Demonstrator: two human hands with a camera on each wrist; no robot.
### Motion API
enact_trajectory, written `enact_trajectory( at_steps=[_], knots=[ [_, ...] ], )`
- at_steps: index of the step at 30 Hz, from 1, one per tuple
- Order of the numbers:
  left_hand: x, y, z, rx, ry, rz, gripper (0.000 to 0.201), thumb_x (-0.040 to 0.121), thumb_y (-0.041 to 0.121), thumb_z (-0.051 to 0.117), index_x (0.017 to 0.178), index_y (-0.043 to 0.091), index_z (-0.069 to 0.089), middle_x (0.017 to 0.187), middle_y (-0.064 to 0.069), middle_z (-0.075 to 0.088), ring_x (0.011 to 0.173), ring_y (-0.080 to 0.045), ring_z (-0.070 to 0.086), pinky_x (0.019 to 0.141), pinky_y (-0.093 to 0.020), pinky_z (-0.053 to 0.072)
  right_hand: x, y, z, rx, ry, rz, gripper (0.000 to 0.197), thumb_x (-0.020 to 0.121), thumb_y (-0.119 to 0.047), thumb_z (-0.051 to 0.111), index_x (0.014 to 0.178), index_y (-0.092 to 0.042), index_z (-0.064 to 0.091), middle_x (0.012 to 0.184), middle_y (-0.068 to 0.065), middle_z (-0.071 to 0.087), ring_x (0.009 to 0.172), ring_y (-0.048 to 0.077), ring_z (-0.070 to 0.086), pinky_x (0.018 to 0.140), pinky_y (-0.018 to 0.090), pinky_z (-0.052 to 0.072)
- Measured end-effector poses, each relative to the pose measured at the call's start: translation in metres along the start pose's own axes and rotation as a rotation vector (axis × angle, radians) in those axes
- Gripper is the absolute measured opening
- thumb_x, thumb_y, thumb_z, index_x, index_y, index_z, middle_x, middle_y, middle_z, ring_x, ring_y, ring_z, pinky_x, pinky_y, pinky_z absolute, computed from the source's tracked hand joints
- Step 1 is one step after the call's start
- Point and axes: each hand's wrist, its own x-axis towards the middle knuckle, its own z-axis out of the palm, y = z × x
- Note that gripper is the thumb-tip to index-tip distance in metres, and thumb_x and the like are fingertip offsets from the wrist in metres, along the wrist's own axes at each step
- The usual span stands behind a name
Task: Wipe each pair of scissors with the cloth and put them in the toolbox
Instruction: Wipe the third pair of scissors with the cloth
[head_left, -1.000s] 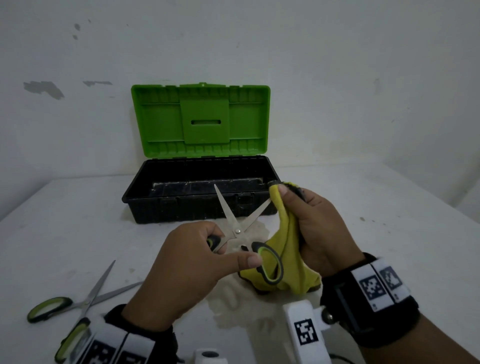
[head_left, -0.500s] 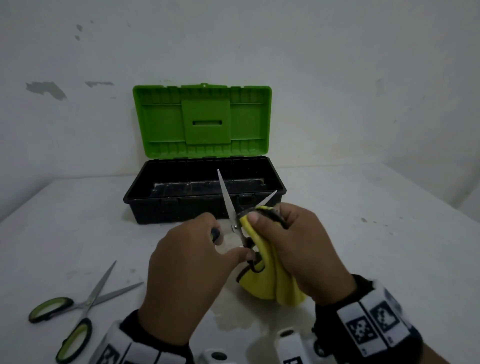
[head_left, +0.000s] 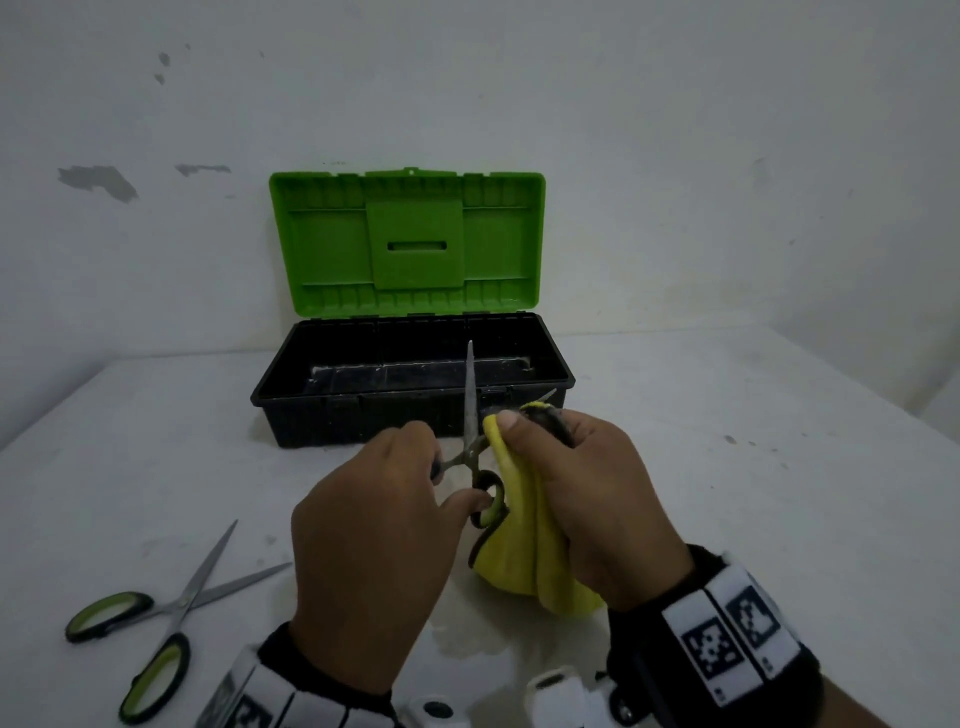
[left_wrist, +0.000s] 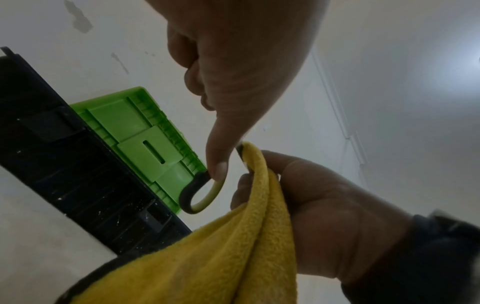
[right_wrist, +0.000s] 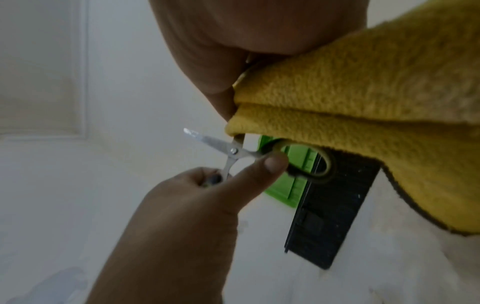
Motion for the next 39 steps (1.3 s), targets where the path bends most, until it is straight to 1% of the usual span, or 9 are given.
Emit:
enact_trajectory(
  at_steps=[2,6,11,16,21,25,30,34,39],
  knots=[
    [0.0,-0.002,0.002,-0.005,0.0,0.02,0.052,0.053,0.048,0.09,0.067,0.022,0.048,0.058,0.008,0.045,0.045,-0.01,0.039,0.042,-0.019,0.029,-0.001,-0.002,0.001,0.016,-0.024,0.029,0.026,0.088,-0.032,0.073,0.088,-0.007,0.077,0.082,0.015,0.076,0.07,0.026,0.073,0.058,0.037,0.062],
    [0.0,-0.002,0.004,-0.005,-0.011,0.038,0.053,0.053,0.048,0.09,0.067,0.022,0.046,0.057,0.008,0.044,0.044,-0.01,0.038,0.04,-0.021,0.033,0.011,-0.002,-0.006,0.1,0.101,0.065,0.03,0.087,-0.028,0.075,0.09,0.002,0.073,0.098,0.034,0.068,0.078,0.043,0.069,0.077,0.059,0.056],
    [-0.001,-0.007,0.003,0.0,-0.004,-0.002,0.052,0.053,0.047,0.09,0.067,0.021,0.047,0.058,0.008,0.044,0.044,-0.01,0.038,0.041,-0.019,0.03,0.003,0.008,0.001,0.076,0.065,0.034,0.044,0.089,-0.035,0.073,0.085,0.009,0.066,0.065,0.021,0.055,0.056,0.022,0.053,0.058,0.035,0.05],
    [-0.002,-0.007,0.003,-0.016,-0.021,-0.004,0.052,0.052,0.049,0.09,0.068,0.022,0.048,0.058,0.007,0.048,0.045,-0.01,0.043,0.04,-0.02,0.033,0.009,0.005,-0.006,0.07,0.138,0.02,0.039,0.086,-0.036,0.076,0.091,0.002,0.071,0.093,0.035,0.067,0.068,0.034,0.063,0.072,0.057,0.057],
    [0.002,-0.007,-0.001,-0.036,-0.026,-0.037,0.053,0.05,0.052,0.089,0.067,0.024,0.047,0.058,0.011,0.046,0.046,-0.007,0.041,0.043,-0.013,0.026,-0.002,0.005,0.002,0.009,0.059,-0.019,0.036,0.089,-0.039,0.072,0.084,-0.003,0.074,0.073,0.019,0.066,0.06,0.024,0.057,0.057,0.031,0.054],
    [0.002,-0.005,-0.003,-0.053,-0.056,-0.056,0.054,0.048,0.055,0.088,0.065,0.025,0.047,0.056,0.01,0.049,0.046,-0.007,0.043,0.042,-0.014,0.026,0.002,0.007,0.001,0.028,0.048,-0.019,0.04,0.086,-0.04,0.075,0.085,0.0,0.074,0.086,0.03,0.069,0.077,0.046,0.066,0.07,0.057,0.056],
    [0.001,-0.005,0.001,-0.145,-0.128,-0.161,0.053,0.049,0.061,0.084,0.065,0.03,0.045,0.056,0.013,0.048,0.049,-0.002,0.043,0.047,-0.017,0.026,0.019,0.011,-0.013,0.05,0.153,-0.026,0.058,0.072,-0.055,0.078,0.087,0.001,0.074,0.089,0.034,0.069,0.081,0.05,0.068,0.07,0.063,0.056],
    [0.002,-0.006,-0.001,-0.293,-0.149,-0.268,0.05,0.047,0.06,0.085,0.062,0.027,0.051,0.056,0.009,0.053,0.053,-0.005,0.049,0.048,-0.02,0.034,0.021,0.012,-0.025,0.082,0.191,-0.074,0.049,0.079,-0.049,0.079,0.087,-0.001,0.074,0.083,0.035,0.065,0.068,0.024,0.058,0.065,0.049,0.053],
    [0.003,-0.007,-0.002,-0.416,-0.198,-0.307,0.051,0.045,0.061,0.085,0.059,0.024,0.051,0.052,0.006,0.049,0.049,-0.006,0.044,0.047,-0.019,0.031,0.004,0.007,-0.017,0.006,-0.061,-0.145,0.036,0.078,-0.038,0.079,0.085,-0.003,0.075,0.08,0.026,0.07,0.066,0.024,0.061,0.062,0.047,0.054]
  ],
)
